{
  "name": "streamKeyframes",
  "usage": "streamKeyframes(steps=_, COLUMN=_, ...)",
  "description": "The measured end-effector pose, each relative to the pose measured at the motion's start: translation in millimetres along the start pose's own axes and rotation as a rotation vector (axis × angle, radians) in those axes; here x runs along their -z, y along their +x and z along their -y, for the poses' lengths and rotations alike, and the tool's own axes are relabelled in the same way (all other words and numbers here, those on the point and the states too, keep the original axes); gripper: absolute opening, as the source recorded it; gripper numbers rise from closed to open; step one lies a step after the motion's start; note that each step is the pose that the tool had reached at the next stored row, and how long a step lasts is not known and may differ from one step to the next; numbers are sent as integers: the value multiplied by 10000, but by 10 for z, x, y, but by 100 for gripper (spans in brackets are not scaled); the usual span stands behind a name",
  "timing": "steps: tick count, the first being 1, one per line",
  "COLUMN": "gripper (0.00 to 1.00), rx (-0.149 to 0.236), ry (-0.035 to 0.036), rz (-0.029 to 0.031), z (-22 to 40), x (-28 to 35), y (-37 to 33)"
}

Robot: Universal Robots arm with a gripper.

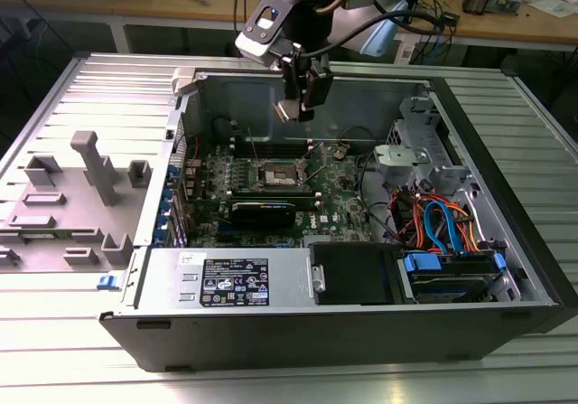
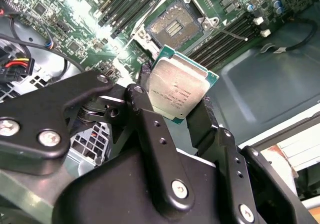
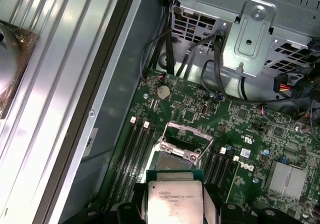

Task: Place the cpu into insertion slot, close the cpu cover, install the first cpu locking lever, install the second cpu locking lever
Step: 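Place the cpu into insertion slot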

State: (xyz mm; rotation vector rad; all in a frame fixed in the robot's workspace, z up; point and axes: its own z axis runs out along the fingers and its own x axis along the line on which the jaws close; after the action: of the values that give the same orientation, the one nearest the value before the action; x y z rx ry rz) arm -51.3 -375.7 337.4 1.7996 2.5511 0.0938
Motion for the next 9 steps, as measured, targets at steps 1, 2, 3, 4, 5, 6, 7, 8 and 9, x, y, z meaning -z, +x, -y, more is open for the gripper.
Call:
streamKeyframes(steps=1, gripper=54, rx=-17, ry=-1, rz=0, z=13, x=-3, y=5)
streamKeyframes(steps=2, gripper=54, rx=-36, ry=-4, rz=-2, z=20, x=-9, y=7)
streamKeyframes(steps=3, gripper=54, rx=-120, ry=-1, rz=8, z=24, x=-23, y=8)
streamKeyframes(steps=4, gripper=54, rx=-208, ry=-1, rz=14, z=24, x=-34, y=7)
streamKeyframes(steps=5, gripper=54, rx=-317, ry=0, rz=21, z=25, x=-45, y=7)
streamKeyframes(steps=6, gripper=54, rx=-467, ry=9, rz=27, z=26, x=-61, y=7)
streamKeyframes(steps=7, gripper=54, rx=-565, ry=32, rz=26, z=28, x=-72, y=7)
streamKeyframes(steps=8, gripper=54, rx=-652, ry=49, rz=24, z=29, x=-85, y=7)
streamKeyframes(steps=9, gripper=54, rx=-732, ry=61, rz=24, z=29, x=-99, y=7)
